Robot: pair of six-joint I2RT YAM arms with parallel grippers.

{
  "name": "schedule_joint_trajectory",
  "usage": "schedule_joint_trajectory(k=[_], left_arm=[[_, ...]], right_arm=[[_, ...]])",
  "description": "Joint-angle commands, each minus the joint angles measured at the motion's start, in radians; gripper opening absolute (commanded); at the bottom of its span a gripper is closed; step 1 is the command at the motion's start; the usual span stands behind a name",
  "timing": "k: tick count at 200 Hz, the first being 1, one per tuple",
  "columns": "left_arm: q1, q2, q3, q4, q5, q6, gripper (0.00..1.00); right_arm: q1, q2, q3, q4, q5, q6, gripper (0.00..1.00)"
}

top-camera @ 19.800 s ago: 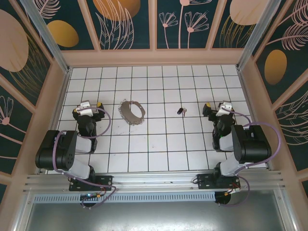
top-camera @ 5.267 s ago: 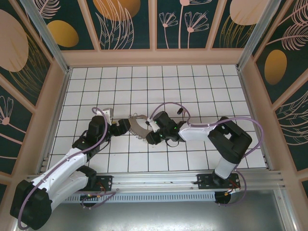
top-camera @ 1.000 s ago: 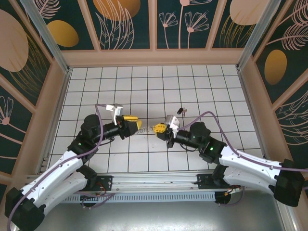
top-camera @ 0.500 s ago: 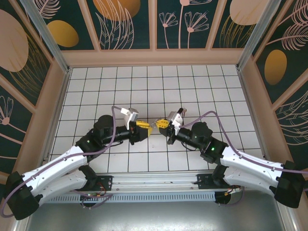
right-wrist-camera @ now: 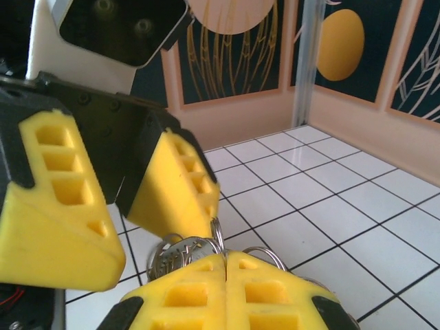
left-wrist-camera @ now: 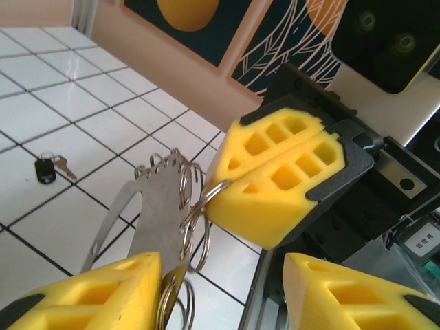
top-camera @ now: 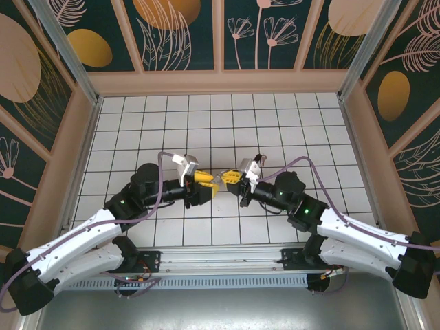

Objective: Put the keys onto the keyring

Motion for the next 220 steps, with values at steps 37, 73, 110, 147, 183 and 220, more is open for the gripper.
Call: schedule_joint_trajectory(k=[37, 73, 110, 147, 183, 220], left_arm=[[-0.009, -0.011, 0.138, -0.139, 0.058, 0.162, 0.43], [-0.008, 0.014, 0.189, -0.204, 0.08, 0.219, 0.39], [-0.008, 0.027, 0.215, -0.247, 0.128, 0.256, 0.34], [-0.008, 0.025, 0.216, -0.293, 0.131, 0.307, 0.34], [-0.009, 0.025, 0.218, -0.329, 0.117, 0.369, 0.35], [-0.009, 0.035, 0.224, -0.329, 0.119, 0.386, 0.29]], right_arm=[[-0.007, -0.014, 0.132, -0.164, -0.144, -0.039, 0.0], [-0.007, -0.016, 0.155, -0.198, -0.176, -0.04, 0.0], [-0.008, -0.016, 0.173, -0.208, -0.194, -0.039, 0.0], [-0.008, -0.017, 0.189, -0.237, -0.214, -0.05, 0.0], [-0.008, -0.018, 0.203, -0.258, -0.236, -0.059, 0.0], [-0.01, -0.01, 0.207, -0.27, -0.247, -0.061, 0.0]])
